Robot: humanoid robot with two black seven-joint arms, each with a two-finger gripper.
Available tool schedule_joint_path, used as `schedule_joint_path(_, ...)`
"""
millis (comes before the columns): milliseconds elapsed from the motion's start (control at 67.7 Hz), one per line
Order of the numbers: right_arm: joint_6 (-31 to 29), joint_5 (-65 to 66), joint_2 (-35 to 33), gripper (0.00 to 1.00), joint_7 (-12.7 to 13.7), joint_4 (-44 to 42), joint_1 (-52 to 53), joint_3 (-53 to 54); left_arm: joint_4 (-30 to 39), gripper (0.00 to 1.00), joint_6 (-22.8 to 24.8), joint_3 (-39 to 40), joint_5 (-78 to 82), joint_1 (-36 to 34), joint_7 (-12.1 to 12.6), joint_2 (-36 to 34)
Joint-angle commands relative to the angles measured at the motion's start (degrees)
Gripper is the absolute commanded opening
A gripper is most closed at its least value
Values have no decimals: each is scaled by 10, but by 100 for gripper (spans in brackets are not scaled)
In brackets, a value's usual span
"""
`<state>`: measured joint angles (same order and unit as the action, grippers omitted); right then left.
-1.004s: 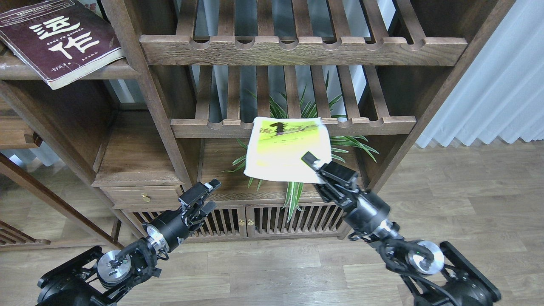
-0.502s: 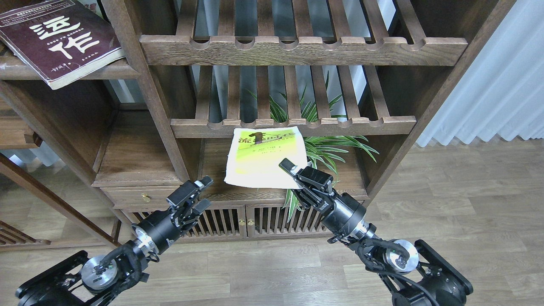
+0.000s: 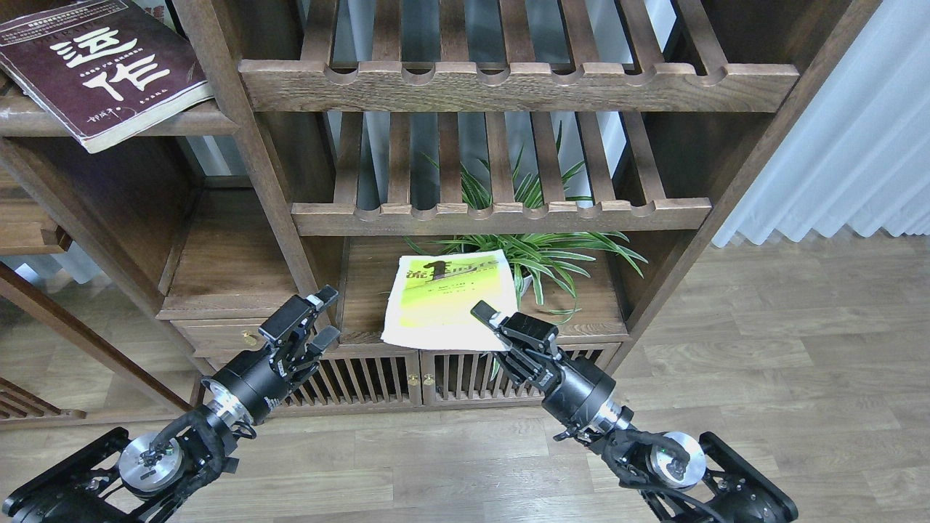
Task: Organize books on shelf
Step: 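Lower the yellow-green book toward the left gripper, then hand the yellow-green book from the right gripper to the left gripper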
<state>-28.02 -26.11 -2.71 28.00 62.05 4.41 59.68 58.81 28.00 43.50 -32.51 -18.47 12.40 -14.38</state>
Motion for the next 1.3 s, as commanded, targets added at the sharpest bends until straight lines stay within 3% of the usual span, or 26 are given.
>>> schedule_joint_path(0,0,11,20,3,0,-1,2,-12,-2,96,0,-1,0,-9,0,8)
schedule_joint_path(694,0,46,27,3,0,0,24,-25,-40,95,0,-10,9,-21,6,133)
schedule_joint_path(842,0,46,27,3,0,0,25,-25,-54,79,0,-10,5,-20,3,138)
schedule_joint_path(931,0,46,27,3,0,0,25,-25,-54,62,0,-5,3,-19,1,138)
schedule_joint_path(1078,0,46,27,3,0,0,25,-25,-54,27,0,-3,2,-19,1,138)
schedule_joint_path(1137,0,46,27,3,0,0,25,-25,-55,7,0,0,0,-19,0,138)
schedule_joint_path(1285,0,45,27,3,0,0,24,-25,-63,2,0,0,0,-19,7,137)
